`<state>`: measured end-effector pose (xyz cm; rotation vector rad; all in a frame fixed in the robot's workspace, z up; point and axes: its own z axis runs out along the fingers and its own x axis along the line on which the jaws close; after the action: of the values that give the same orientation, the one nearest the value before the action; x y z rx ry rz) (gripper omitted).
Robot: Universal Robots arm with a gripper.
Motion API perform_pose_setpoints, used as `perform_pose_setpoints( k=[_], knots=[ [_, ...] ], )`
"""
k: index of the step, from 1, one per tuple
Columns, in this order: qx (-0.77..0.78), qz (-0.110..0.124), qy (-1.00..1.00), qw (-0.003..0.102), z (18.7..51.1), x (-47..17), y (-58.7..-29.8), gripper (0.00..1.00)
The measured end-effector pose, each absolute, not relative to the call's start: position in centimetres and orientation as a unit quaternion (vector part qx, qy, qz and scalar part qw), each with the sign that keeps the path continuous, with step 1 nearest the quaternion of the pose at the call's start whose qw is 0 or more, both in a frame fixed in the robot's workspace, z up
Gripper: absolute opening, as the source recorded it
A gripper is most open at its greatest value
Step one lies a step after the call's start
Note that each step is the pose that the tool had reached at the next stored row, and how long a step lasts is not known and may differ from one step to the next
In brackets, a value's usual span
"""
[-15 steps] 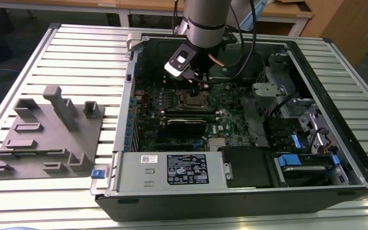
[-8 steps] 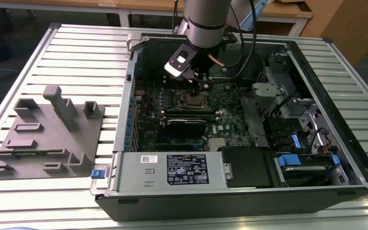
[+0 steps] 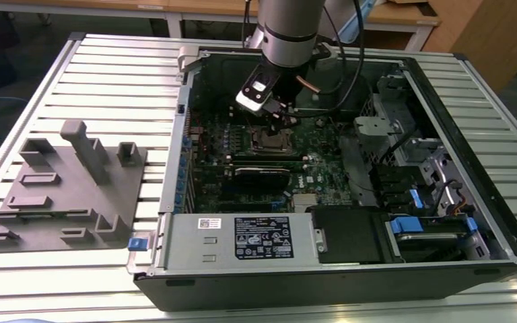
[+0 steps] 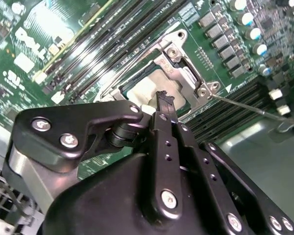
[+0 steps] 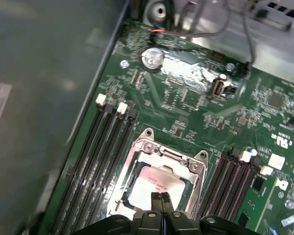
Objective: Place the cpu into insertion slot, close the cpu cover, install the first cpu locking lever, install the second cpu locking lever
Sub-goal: 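Close the cpu cover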
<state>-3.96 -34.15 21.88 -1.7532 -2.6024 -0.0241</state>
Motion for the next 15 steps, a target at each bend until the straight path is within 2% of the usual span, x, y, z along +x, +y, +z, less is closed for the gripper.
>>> perform_pose_setpoints(
  k=[15],
  knots=[
    [-0.538, -0.008, -0.843, 0.002, 21.87, -3.96, -34.14, 0.11]
  ],
)
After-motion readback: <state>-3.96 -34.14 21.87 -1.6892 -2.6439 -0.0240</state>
